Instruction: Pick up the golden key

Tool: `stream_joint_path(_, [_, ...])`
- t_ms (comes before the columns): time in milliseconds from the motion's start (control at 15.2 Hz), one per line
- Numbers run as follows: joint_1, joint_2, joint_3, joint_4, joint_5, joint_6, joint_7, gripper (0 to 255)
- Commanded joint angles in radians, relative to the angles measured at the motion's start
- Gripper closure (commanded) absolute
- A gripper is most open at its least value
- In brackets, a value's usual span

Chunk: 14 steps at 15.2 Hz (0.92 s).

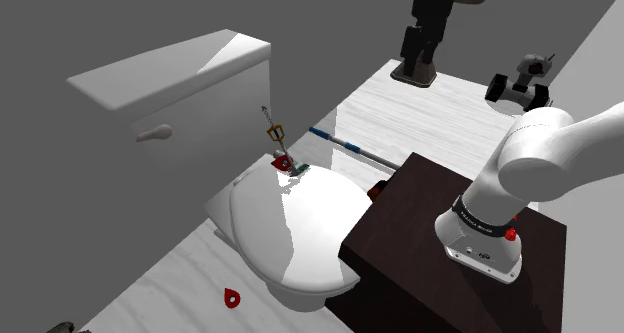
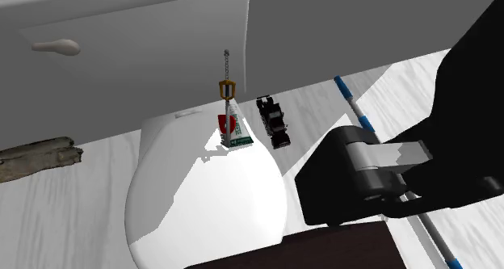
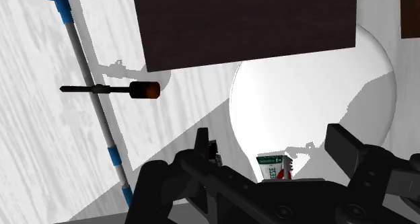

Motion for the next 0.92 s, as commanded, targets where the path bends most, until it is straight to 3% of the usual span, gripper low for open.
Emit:
stream_joint_path(0, [0.0,0.0,0.0,0.0,0.0,0.0,0.0,0])
stream_joint_path(396, [0.015,0.077,0.063,-0.121,0.004,0.269,0.081,0])
stream_joint_path(858, [0.018,0.259,0.14,-0.183,-0.027,0.591,0.194,0])
